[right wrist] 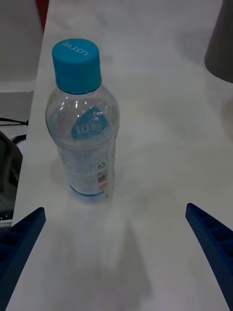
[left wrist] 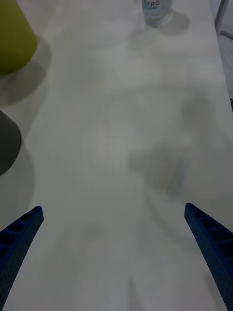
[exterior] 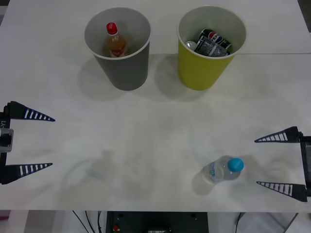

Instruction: Put the can into the green bin and the plastic bottle into the gray bin

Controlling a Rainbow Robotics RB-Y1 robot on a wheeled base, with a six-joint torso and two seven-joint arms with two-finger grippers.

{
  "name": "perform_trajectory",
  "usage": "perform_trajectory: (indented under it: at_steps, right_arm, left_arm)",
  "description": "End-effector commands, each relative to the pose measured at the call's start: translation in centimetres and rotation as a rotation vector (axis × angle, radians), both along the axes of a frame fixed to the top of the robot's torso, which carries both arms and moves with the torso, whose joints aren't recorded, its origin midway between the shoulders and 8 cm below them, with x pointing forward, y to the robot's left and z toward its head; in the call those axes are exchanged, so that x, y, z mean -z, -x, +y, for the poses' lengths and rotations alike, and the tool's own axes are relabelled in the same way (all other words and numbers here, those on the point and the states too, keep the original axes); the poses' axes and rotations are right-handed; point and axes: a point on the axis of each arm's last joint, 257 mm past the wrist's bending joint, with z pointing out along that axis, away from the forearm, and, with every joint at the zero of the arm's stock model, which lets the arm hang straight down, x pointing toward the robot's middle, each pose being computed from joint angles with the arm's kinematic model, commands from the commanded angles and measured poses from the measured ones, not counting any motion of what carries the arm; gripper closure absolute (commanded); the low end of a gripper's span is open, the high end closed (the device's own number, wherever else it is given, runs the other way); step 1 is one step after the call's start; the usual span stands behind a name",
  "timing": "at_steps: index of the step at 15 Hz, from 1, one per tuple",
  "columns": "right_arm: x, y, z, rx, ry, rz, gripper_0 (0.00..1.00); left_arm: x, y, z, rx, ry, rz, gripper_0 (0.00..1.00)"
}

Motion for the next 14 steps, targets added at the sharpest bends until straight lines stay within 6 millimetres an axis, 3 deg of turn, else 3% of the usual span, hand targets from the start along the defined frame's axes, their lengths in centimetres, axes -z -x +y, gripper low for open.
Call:
perform_trajectory:
  at_steps: [1, 8, 14]
  right_arm:
    - [1.6, -0.2, 1.3, -0.003, -0.078, 0.023, 0.00]
    - [5.4, -0.9, 4.4, -0.050, -0.197, -0.017, 0.00]
    - [7.0, -1.1, 7.6, -0.080, -0.332, 0.026, 0.00]
  left_arm:
    - [0.0, 0.0, 0.0, 0.000, 0.000, 0.000, 0.00]
    - [0.0, 0.0, 0.0, 0.000, 0.000, 0.000, 0.00]
    - [0.0, 0.0, 0.0, 0.000, 0.000, 0.000, 0.00]
